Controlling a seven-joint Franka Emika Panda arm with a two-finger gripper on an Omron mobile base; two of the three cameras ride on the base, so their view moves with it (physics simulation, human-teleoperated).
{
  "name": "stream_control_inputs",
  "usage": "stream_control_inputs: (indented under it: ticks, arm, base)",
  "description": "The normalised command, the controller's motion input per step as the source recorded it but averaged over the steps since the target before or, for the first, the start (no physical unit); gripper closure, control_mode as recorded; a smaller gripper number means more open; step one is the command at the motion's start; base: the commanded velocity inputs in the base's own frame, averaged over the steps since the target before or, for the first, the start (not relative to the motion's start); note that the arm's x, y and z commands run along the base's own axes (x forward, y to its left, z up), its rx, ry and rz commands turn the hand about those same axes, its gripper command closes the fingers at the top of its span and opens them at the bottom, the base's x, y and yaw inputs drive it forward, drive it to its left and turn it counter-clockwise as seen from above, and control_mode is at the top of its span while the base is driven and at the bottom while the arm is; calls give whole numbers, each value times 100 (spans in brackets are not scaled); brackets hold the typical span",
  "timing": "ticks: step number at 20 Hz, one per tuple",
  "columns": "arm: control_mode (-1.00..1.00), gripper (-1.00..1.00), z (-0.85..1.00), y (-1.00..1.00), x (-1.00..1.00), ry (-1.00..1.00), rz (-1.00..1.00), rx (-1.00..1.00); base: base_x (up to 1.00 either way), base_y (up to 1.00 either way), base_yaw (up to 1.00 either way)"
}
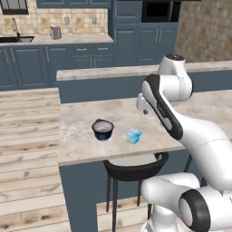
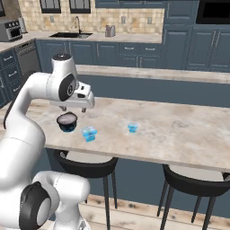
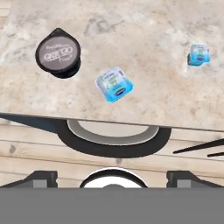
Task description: Stack the yogurt containers by placing the smaller containers on top of the larger containers.
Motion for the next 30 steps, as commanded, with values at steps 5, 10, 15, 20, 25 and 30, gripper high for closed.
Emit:
stream_control_inputs:
  ticks: [5,10,15,20,25,30]
  arm:
    - [-100,-100,-14,8,0,-1,0,0]
    - [-100,-100,-21,8,0,2,0,0]
    - [-100,-100,-16,5,9,0,0,0]
    - [-100,-100,-13,-7,9,0,0,0]
    - [-100,-100,-9,-2,16,0,0,-2]
    - [-100,-100,-12,0,18,0,0,-9]
  base:
    - [0,0,0]
    - [0,0,0]
    - [0,0,0]
    - [0,0,0]
    - [0,0,0]
    - [0,0,0]
